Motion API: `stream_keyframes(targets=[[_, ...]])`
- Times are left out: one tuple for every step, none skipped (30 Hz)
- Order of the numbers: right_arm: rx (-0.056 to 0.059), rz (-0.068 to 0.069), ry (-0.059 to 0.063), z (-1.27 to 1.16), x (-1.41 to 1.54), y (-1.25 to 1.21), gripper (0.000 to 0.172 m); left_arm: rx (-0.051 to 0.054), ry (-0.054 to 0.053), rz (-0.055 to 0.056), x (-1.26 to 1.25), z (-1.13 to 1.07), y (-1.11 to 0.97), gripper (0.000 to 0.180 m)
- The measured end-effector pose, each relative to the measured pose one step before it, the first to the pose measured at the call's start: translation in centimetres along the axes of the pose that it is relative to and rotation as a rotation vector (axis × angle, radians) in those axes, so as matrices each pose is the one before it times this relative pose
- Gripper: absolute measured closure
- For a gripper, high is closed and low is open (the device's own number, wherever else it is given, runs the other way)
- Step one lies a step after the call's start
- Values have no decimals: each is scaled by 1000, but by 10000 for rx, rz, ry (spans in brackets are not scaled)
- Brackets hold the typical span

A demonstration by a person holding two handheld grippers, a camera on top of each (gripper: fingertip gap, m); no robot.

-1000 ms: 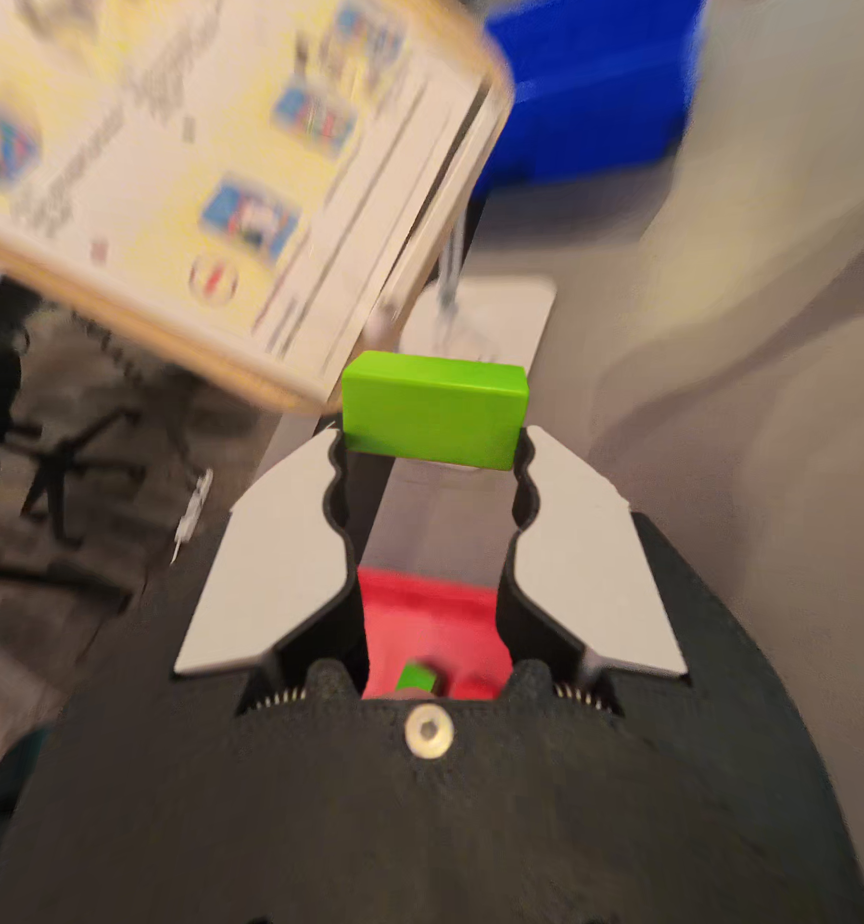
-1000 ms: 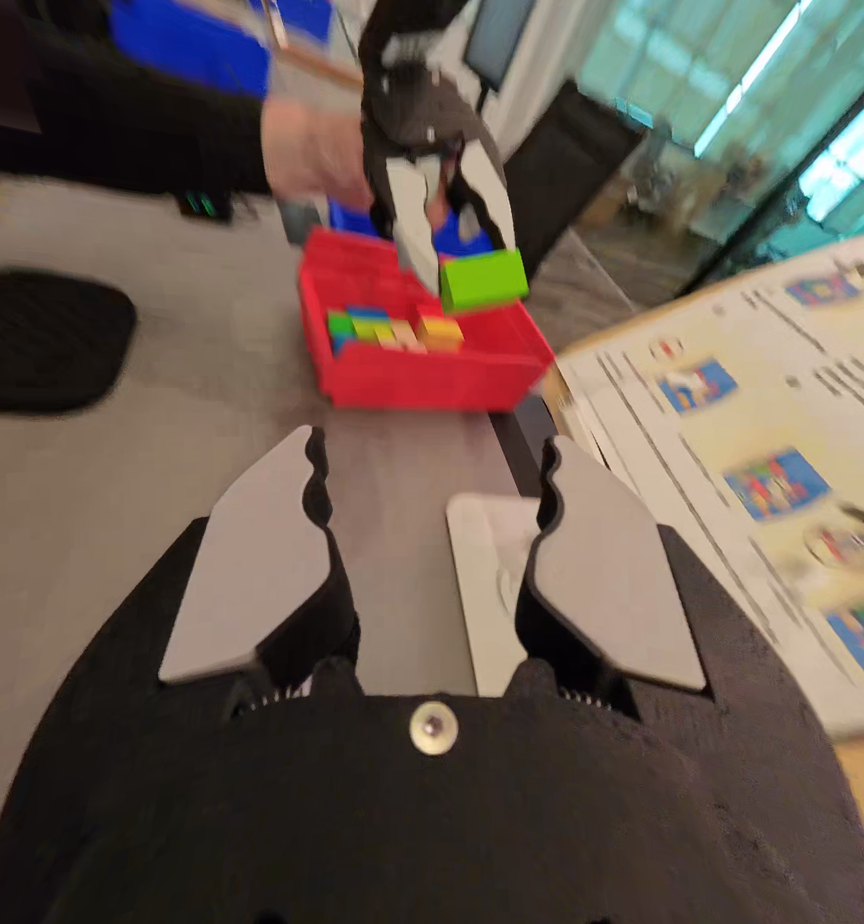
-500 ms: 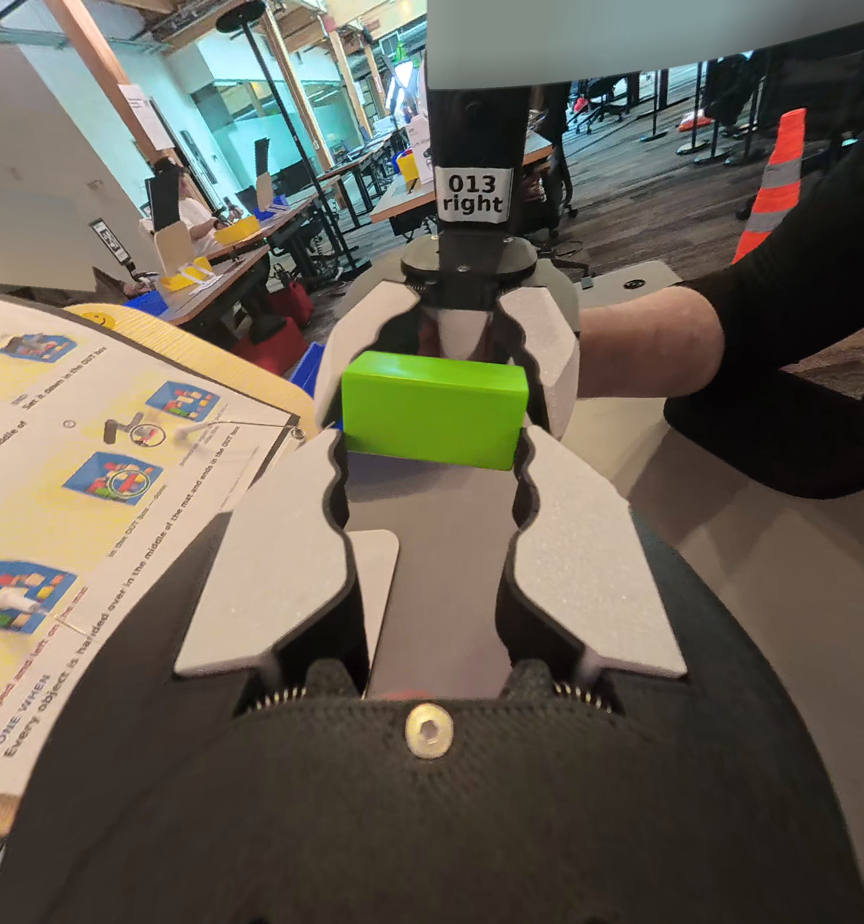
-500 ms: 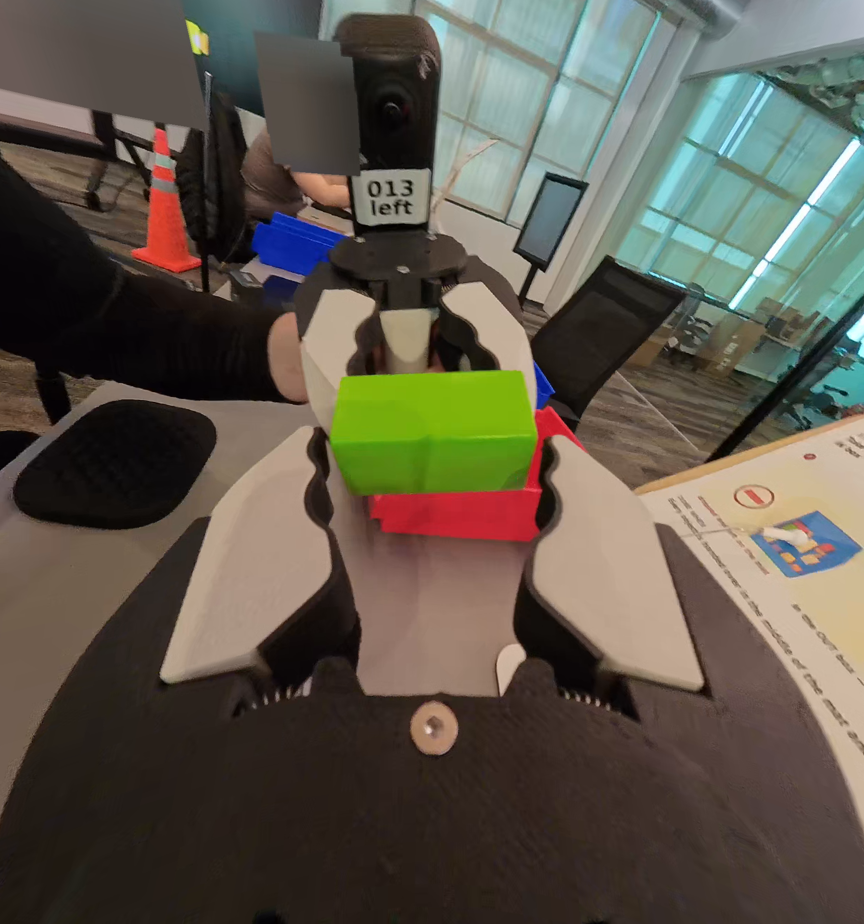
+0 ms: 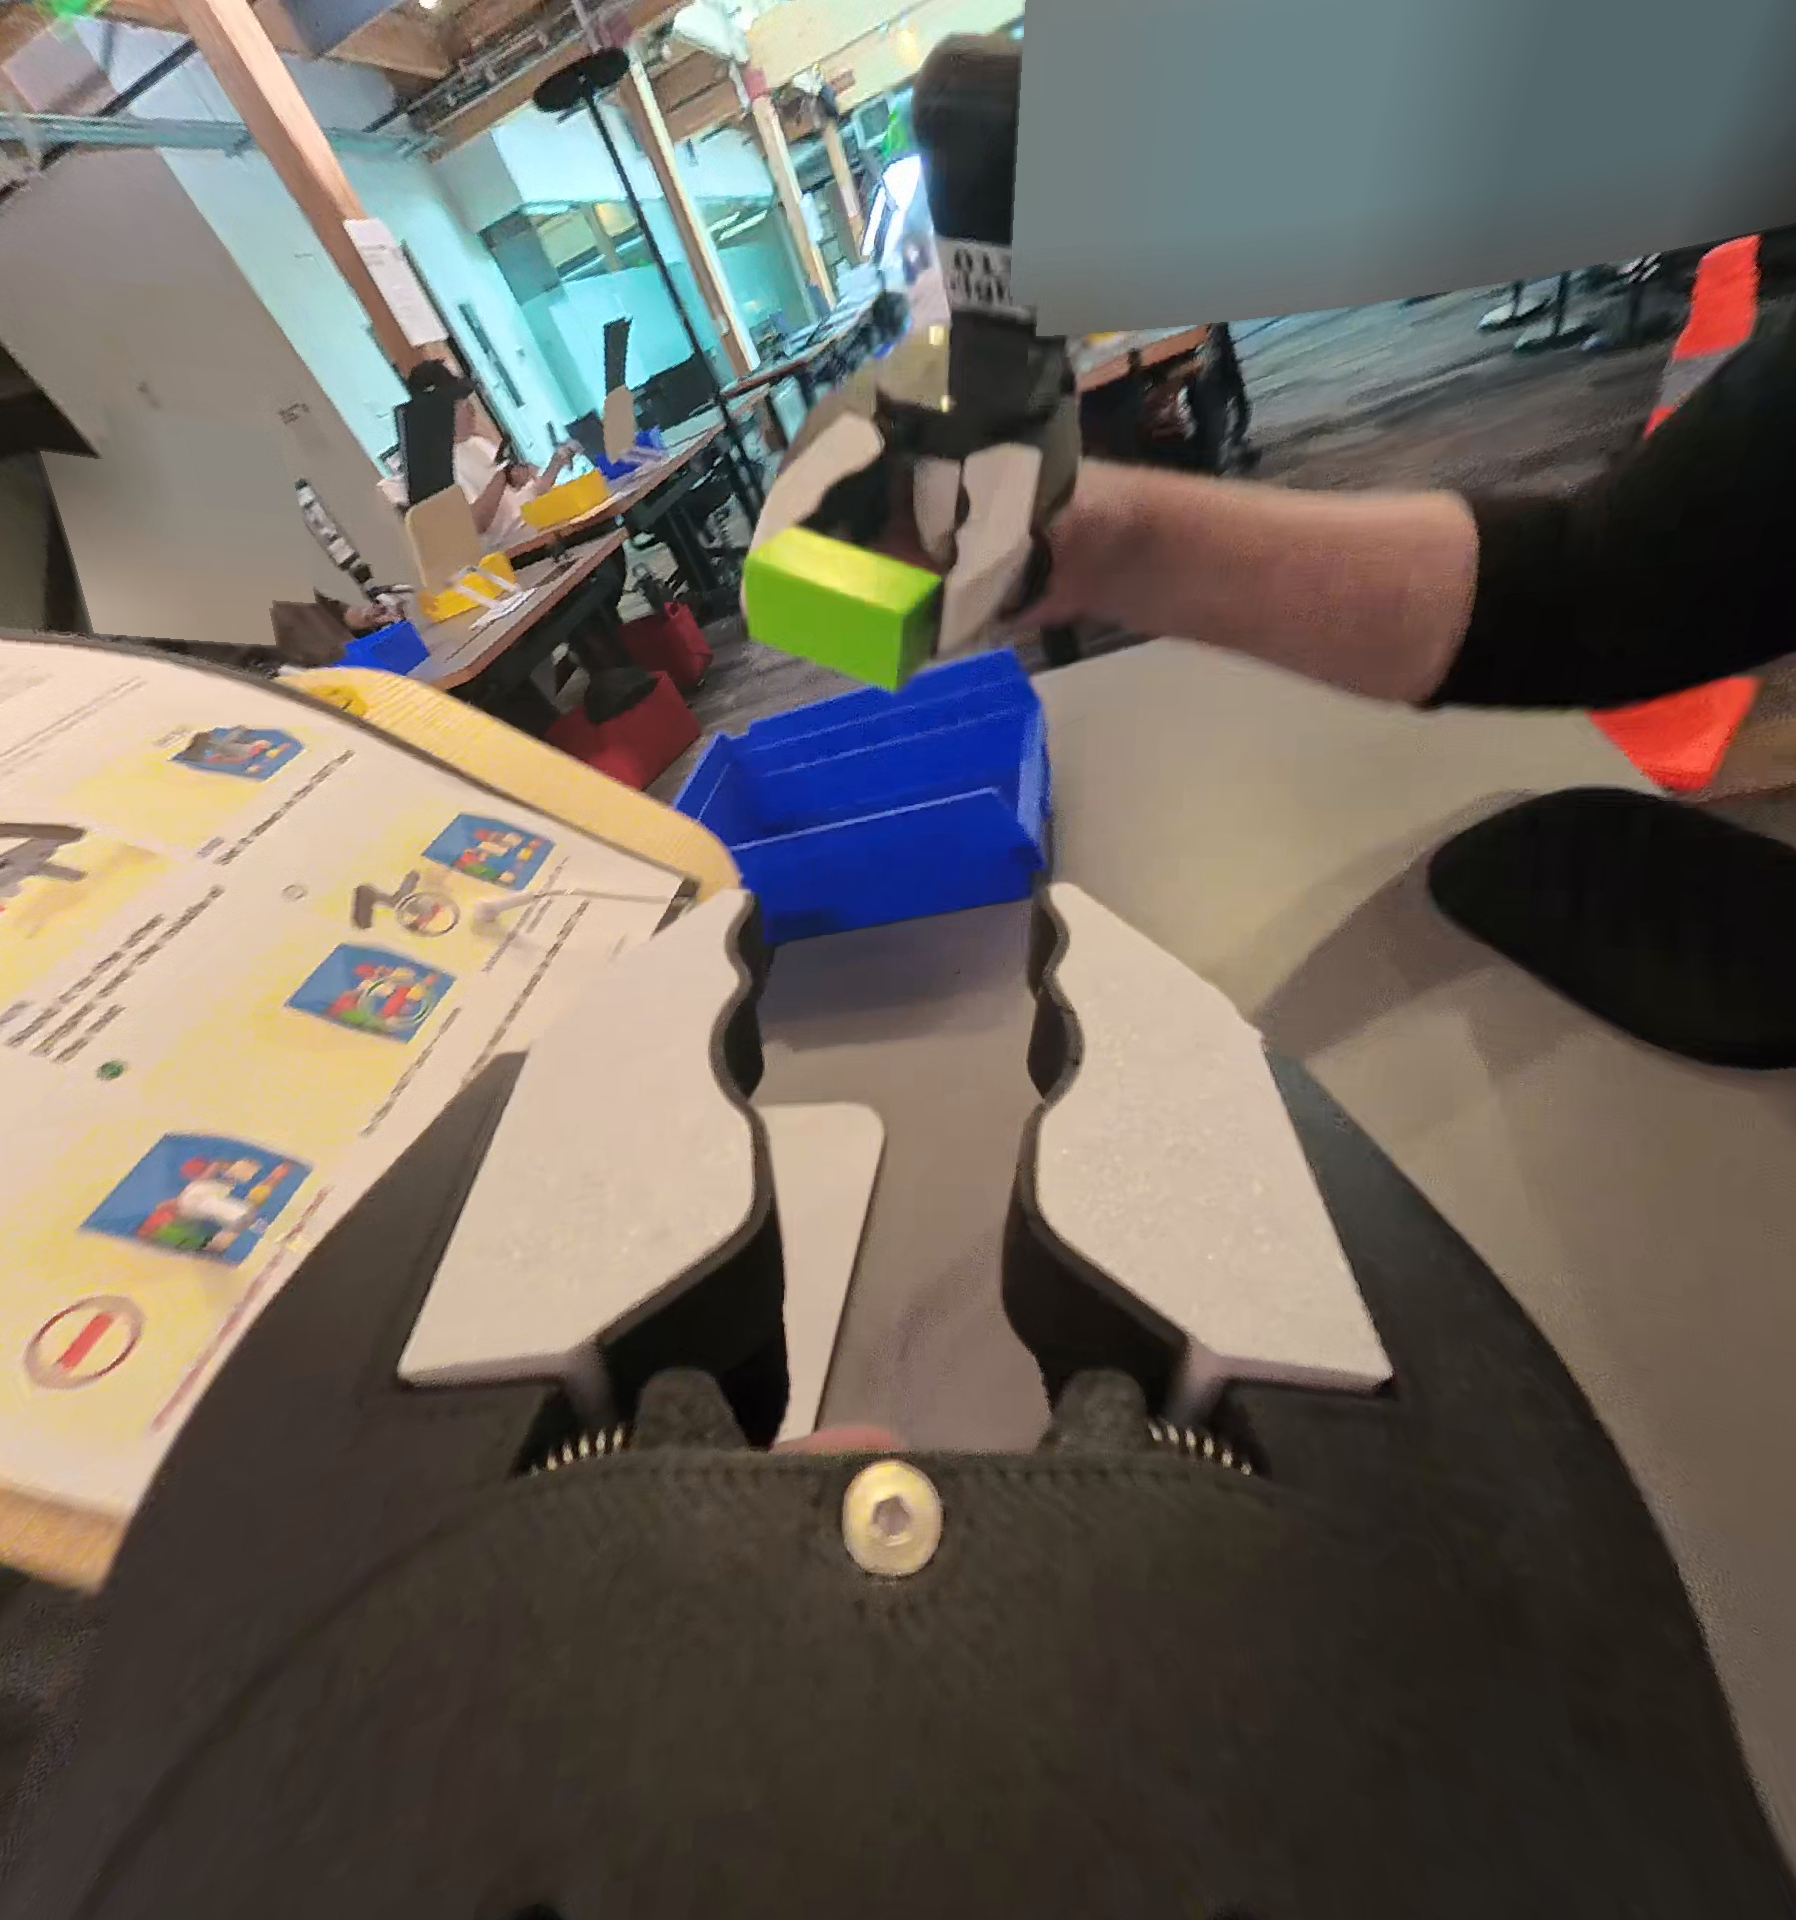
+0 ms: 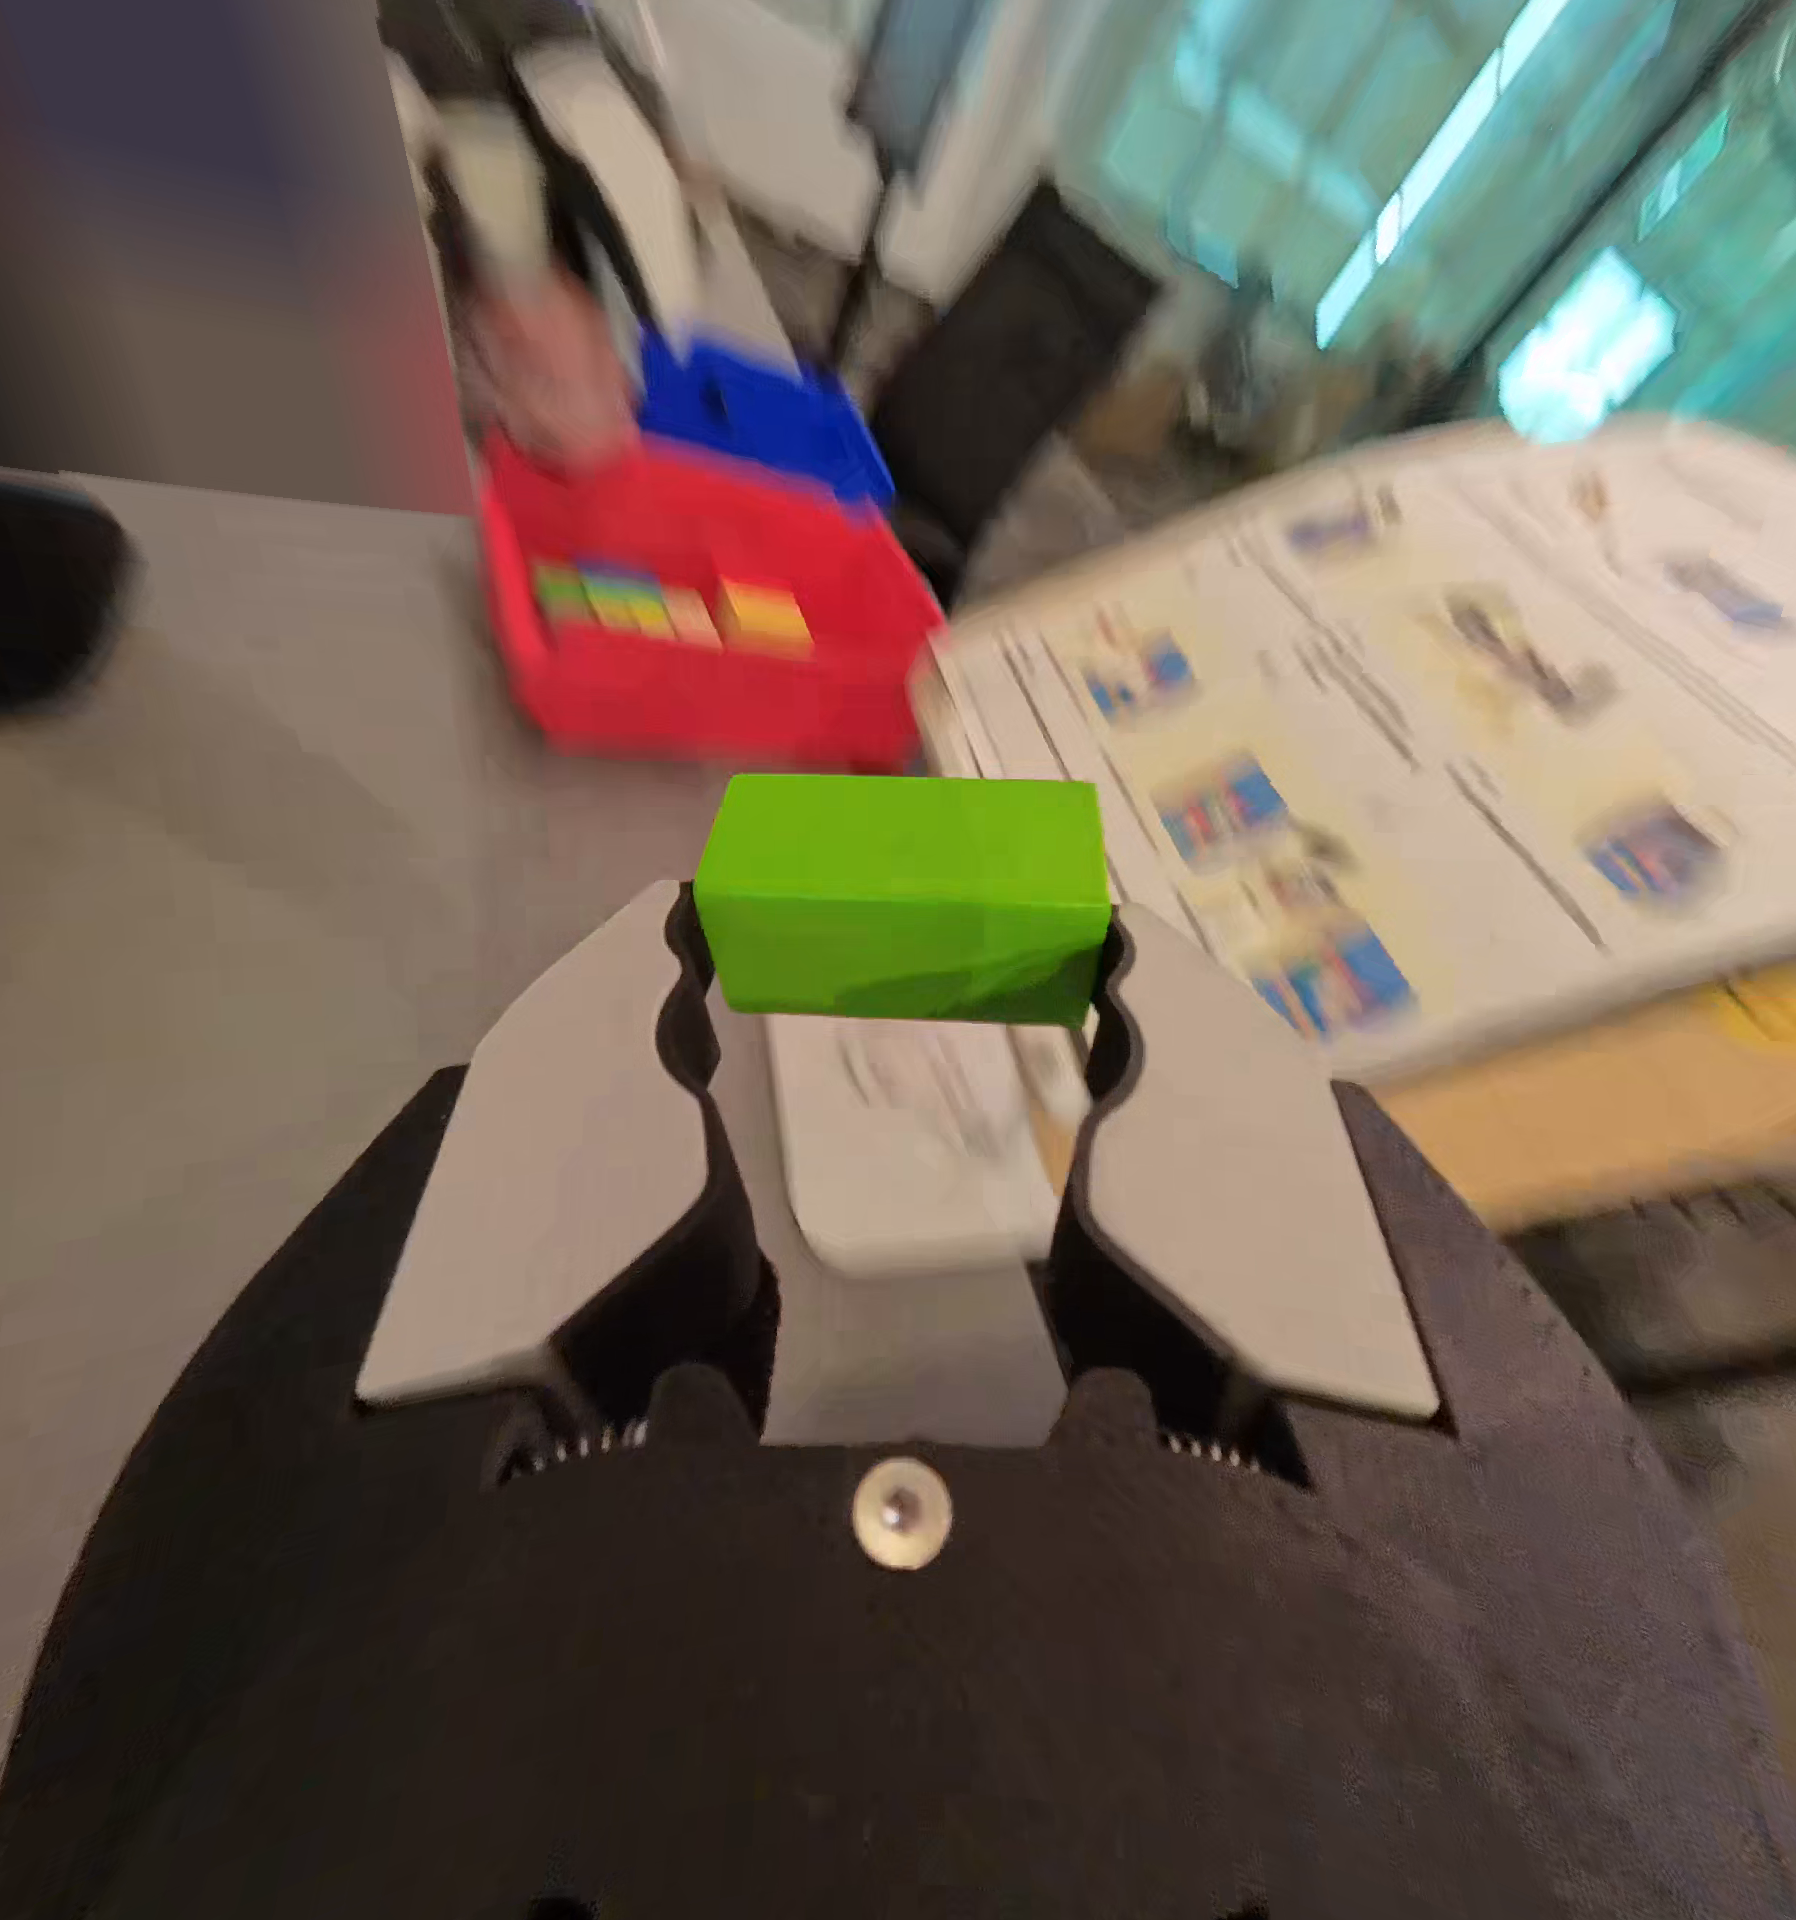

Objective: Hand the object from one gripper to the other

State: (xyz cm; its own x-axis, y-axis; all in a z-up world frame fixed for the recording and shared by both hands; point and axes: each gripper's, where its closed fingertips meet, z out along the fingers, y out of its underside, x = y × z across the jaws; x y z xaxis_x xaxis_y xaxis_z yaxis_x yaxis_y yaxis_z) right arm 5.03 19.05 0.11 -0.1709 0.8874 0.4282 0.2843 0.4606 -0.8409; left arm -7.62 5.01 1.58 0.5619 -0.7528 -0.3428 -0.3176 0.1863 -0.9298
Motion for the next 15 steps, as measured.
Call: stream_keyframes(targets=[[-1458,-65,208,-1530,2134,3319,103,-297,-212,130,-288,-493,497,134],[-1503,-9,224,-926,2169,3737,103,-242,-134,38,-209,-451,492,134],[-1278,-40,206,-287,2002,3562,103,-149,-131,-96,-258,-429,426,134],[-998,22,-111,314,1410,3111,103,-112,-159,-131,-333,-389,413,134],[-921,94,-346,764,939,2840,103,-98,-150,-114,-313,-339,454,134],[-881,105,-397,1098,768,2563,103,-119,-136,-101,-261,-271,490,135],[-714,90,-433,1345,580,2106,102,-161,-128,-95,-237,-191,557,135],[-649,30,-422,1522,472,1764,102,-167,-132,-85,-231,-152,560,135],[-582,-38,-338,1605,457,1410,102,-174,-124,-70,-196,-125,548,135],[-405,-18,-392,1581,277,942,102,-185,-119,-54,-186,-96,537,135],[-323,-31,-416,1531,154,660,102,-163,-81,-69,-133,-65,486,134],[-411,-57,-278,1431,327,700,102,-151,-52,-85,-101,-37,437,134],[-412,-3,-175,1312,472,663,102,-150,-54,-65,-106,-33,407,134],[-260,7,-191,1171,401,404,102,-143,-58,-39,-105,-31,358,134],[-156,-35,-192,1045,311,203,102,-150,-45,-20,-81,-16,330,134]])
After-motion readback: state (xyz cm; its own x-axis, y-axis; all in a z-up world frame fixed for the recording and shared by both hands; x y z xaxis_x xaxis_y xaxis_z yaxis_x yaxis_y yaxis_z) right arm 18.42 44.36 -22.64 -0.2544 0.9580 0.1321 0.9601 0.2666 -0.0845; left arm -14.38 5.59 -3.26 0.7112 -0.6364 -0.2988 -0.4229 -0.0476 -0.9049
